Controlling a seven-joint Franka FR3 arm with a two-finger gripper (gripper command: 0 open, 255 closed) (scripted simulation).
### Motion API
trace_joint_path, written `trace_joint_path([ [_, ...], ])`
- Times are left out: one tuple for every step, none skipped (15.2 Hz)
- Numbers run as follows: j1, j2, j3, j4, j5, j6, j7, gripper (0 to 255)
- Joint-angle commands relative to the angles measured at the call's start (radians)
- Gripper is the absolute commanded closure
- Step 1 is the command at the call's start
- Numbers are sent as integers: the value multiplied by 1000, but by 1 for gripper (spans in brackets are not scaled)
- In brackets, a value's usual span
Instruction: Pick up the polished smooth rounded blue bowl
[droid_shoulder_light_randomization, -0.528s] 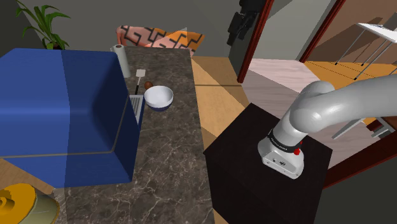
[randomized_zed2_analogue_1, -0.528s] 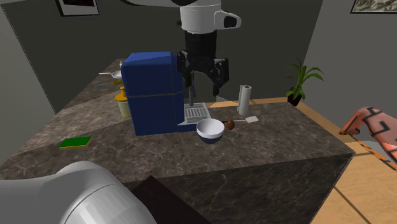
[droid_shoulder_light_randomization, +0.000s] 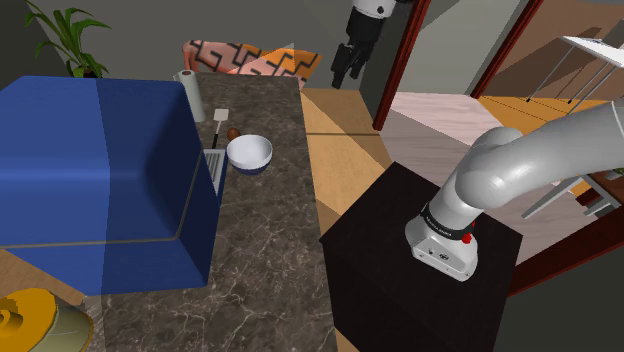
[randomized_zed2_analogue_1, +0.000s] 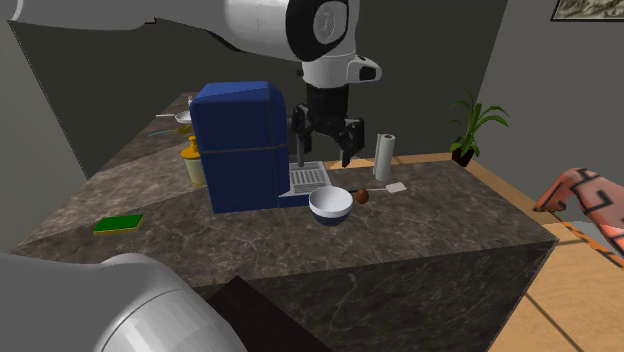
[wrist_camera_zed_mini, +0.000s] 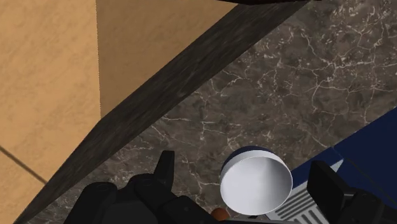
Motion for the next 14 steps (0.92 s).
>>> trace_joint_path([
  [1,66,3,-2,4,66,-5,0],
  [2,99,6,-2,6,97,-6,0],
  [3,132,9,0,9,127,-7,0],
  [5,166,11,3,11,157,-8,0],
  [6,201,14,8,13,186,-9,0],
  [7,237,17,13,14,214,-10,0],
  [8,273,19,21,16,241,-11,0],
  [9,310,22,29,17,268,-12,0],
  [10,347,25,39,18,294,-12,0],
  [11,385,27,51,19,319,-13,0],
  [13,422,29,63,20,342,-13,0],
  [14,461,32,77,20,365,-13,0],
  [15,499,34,93,20,387,-13,0],
  [16,538,36,109,19,408,-13,0],
])
